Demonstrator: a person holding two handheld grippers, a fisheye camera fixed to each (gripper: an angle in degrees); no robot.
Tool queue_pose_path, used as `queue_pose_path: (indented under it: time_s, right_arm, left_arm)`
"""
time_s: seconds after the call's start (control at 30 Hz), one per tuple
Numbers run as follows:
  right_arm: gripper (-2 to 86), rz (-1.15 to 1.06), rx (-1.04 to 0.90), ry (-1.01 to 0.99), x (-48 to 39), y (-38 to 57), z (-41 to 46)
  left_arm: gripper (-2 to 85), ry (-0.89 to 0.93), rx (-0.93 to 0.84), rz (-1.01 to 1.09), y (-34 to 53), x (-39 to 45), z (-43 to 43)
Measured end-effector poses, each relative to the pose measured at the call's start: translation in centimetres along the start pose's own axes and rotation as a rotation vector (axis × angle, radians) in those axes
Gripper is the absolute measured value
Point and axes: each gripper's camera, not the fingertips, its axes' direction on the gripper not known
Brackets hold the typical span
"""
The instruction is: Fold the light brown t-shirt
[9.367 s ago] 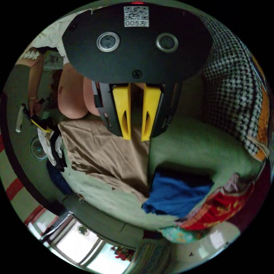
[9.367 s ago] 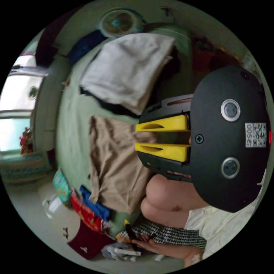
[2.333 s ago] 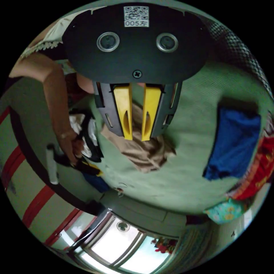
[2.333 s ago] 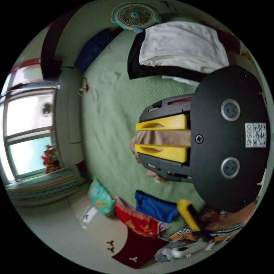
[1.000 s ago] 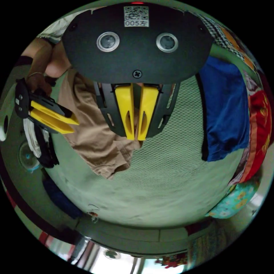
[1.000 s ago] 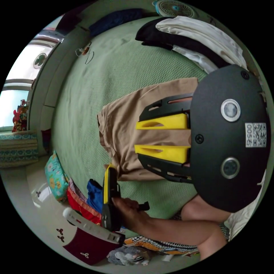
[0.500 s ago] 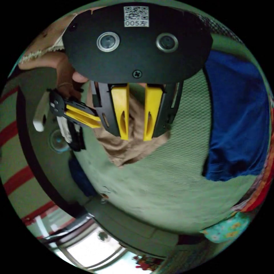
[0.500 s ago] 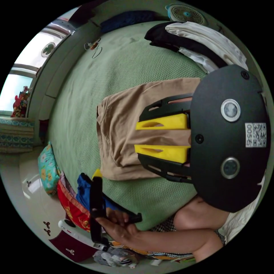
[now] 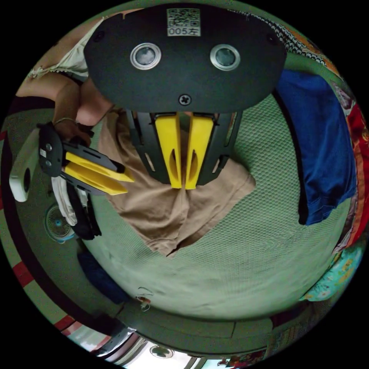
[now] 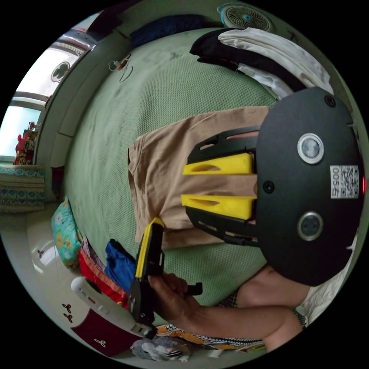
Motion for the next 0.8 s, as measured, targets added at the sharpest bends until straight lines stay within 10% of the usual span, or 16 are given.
queue_pose_path:
  time_s: [0.8]
  right_arm:
    - [8.1, -0.320, 0.021, -0.125, -7.2, -0.8, 1.6]
  left_arm:
    - [6.6, -0.044, 0.126, -0.208, 0.2, -6.0, -5.6]
